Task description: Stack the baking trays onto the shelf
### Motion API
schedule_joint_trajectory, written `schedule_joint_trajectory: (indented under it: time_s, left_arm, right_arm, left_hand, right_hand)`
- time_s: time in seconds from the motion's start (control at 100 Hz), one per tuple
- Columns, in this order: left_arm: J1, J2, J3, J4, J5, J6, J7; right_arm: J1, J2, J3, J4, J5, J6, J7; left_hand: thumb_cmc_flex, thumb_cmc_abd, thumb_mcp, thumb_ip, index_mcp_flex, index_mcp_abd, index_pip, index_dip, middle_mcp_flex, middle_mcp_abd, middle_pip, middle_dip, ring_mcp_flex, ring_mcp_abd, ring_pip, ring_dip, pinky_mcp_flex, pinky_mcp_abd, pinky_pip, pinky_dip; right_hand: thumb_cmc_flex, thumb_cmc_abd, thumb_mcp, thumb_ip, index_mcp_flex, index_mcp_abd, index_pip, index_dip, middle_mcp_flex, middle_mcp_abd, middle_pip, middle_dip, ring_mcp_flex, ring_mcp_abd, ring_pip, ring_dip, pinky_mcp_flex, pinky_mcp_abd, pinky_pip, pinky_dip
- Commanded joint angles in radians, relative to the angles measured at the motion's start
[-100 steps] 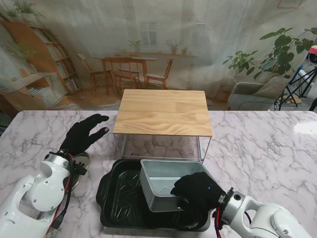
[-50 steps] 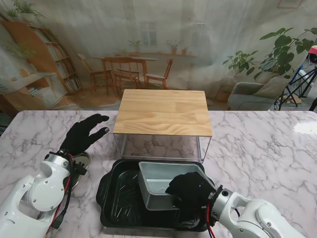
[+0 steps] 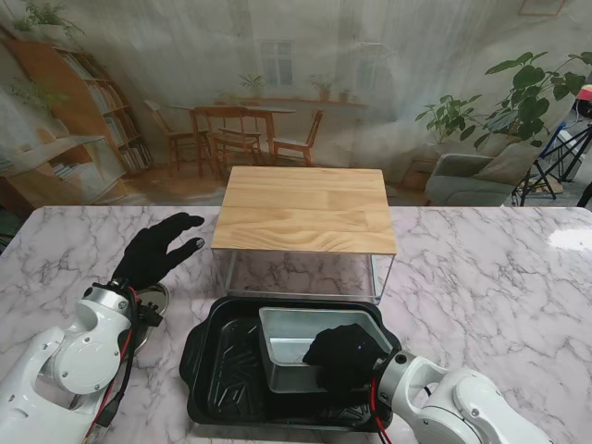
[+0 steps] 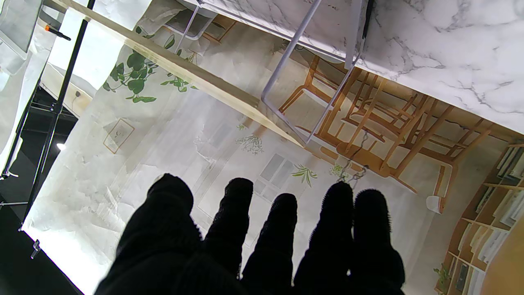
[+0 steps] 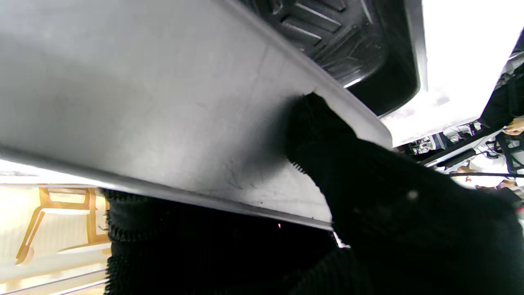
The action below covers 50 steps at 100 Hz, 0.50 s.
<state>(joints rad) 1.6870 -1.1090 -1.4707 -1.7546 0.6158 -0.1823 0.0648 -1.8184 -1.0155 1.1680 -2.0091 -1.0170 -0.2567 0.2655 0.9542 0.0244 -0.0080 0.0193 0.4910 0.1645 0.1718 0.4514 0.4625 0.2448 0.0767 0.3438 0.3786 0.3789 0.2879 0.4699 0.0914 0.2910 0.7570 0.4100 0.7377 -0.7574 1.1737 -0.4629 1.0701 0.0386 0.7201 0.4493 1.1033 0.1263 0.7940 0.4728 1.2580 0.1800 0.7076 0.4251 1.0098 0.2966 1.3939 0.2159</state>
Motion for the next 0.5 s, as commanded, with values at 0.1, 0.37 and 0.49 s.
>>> schedule_joint_trajectory:
  time_s: [0.1, 0.37, 0.49]
  left_arm:
    - [-0.002, 0.000, 0.006, 0.005, -0.001, 0.002, -0.018]
    - [-0.003, 0.000, 0.008, 0.005, -0.001, 0.004, -0.019]
    - [-0.003, 0.000, 0.008, 0.005, -0.001, 0.006, -0.020]
  right_arm:
    - [0.029, 0.001, -0.022, 0.029, -0.019, 0.048, 0.020]
    - [0.056, 0.006, -0.048, 0.065, -0.041, 0.073, 0.049]
    - [0.061, 0.008, -0.053, 0.072, -0.042, 0.077, 0.061]
  left_hand:
    - [0.013, 0.041, -0.021, -0.031, 0.016, -0.011, 0.003, -0.003, -0.007, -0.002, -0.005, 0.014, 0.021, 0.011, 0.019, 0.011, 0.002, -0.010, 0.019, -0.011]
    - [0.015, 0.042, -0.020, -0.031, 0.016, -0.012, 0.003, -0.003, -0.007, 0.000, -0.005, 0.013, 0.021, 0.010, 0.019, 0.011, 0.002, -0.012, 0.019, -0.011]
    - [0.014, 0.041, -0.020, -0.031, 0.016, -0.012, 0.003, -0.003, -0.006, 0.000, -0.005, 0.013, 0.021, 0.011, 0.019, 0.011, 0.002, -0.011, 0.018, -0.011]
  right_hand:
    - [0.163, 0.194, 0.144, 0.200, -0.152, -0.243, -0.014, -0.032, -0.036, 0.004, -0.064, -0.026, 0.010, 0.030, -0.119, -0.008, 0.016, 0.018, -0.011, -0.034]
    - [0.107, 0.258, -0.076, 0.231, -0.347, -0.207, 0.047, -0.137, -0.181, 0.004, -0.138, -0.056, -0.130, 0.004, -0.248, -0.022, -0.160, 0.004, -0.132, -0.045]
    - [0.038, 0.277, -0.167, 0.257, -0.428, -0.176, 0.120, -0.238, -0.263, 0.005, -0.134, -0.076, -0.204, 0.004, -0.265, -0.034, -0.245, 0.009, -0.157, -0.032]
